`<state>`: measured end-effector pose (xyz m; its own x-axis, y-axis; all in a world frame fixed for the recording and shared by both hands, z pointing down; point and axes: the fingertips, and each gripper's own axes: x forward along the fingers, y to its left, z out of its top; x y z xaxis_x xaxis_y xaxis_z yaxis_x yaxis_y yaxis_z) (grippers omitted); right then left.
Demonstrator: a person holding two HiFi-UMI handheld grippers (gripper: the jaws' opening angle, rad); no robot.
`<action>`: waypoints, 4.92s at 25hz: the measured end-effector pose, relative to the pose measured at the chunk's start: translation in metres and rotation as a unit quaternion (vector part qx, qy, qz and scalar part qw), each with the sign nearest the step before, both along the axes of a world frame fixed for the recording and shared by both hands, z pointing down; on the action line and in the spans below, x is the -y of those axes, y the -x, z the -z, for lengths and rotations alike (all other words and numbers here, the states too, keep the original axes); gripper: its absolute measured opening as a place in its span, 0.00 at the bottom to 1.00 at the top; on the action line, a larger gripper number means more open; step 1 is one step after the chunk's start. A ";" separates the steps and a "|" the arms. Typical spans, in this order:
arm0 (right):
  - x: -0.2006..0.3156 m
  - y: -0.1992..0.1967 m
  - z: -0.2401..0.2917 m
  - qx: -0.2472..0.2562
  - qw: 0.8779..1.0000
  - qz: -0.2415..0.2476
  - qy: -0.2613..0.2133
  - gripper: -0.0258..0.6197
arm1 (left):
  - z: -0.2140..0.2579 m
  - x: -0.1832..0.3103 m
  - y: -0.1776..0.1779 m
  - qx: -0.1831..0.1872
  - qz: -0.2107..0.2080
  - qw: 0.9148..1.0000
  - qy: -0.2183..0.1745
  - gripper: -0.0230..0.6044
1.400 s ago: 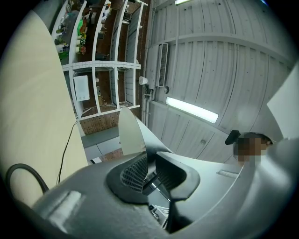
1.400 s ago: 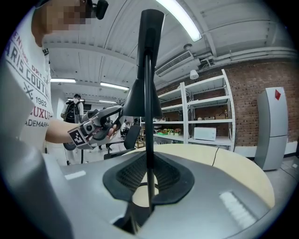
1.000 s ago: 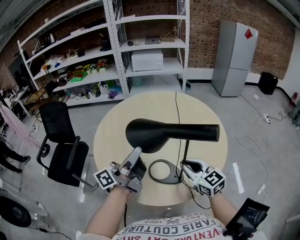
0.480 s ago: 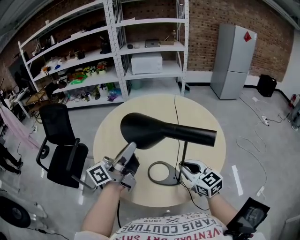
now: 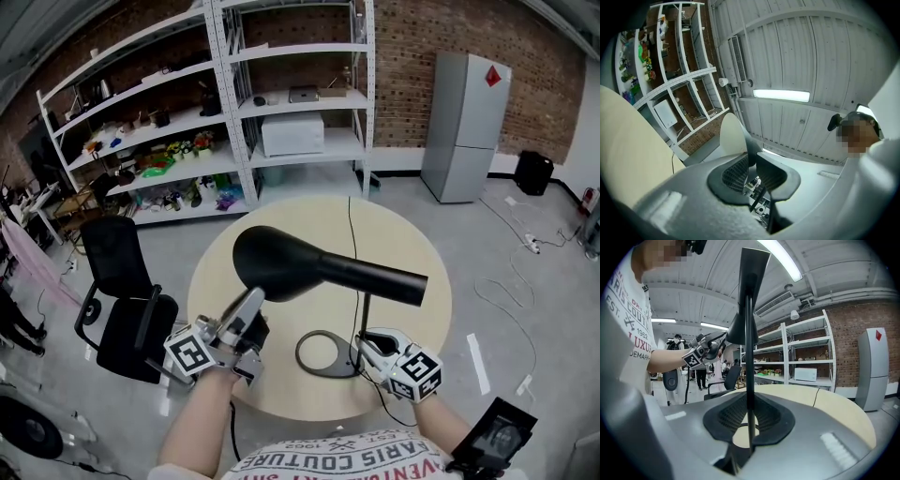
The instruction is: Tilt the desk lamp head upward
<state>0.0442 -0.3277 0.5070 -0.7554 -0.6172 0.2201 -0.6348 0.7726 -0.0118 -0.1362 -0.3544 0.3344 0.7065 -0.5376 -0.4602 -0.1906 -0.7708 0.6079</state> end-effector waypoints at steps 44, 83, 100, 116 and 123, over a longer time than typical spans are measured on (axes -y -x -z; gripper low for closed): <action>0.004 0.002 -0.002 -0.016 1.000 -0.009 0.005 0.11 | 0.110 -0.026 -0.002 0.212 0.089 0.956 -0.181 0.11; -0.031 -0.010 0.032 0.041 0.997 -0.071 0.015 0.15 | 0.013 -0.097 0.026 0.222 0.142 0.958 -0.109 0.03; -0.251 0.018 0.037 0.045 0.998 0.043 0.029 0.05 | -0.107 -0.286 -0.099 0.340 -0.004 0.938 -0.069 0.03; -0.413 -0.034 0.057 0.063 0.992 0.104 0.021 0.05 | -0.093 -0.431 -0.162 0.347 0.035 0.936 -0.050 0.03; -0.474 -0.050 0.058 0.066 0.990 0.120 0.024 0.05 | -0.094 -0.498 -0.184 0.351 0.040 0.934 -0.045 0.03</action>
<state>0.0943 0.1460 0.4493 -0.9031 -0.4078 0.1349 -0.4235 0.8976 -0.1221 0.0476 0.1435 0.4280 0.8108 -0.5826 0.0560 -0.5768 -0.7793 0.2447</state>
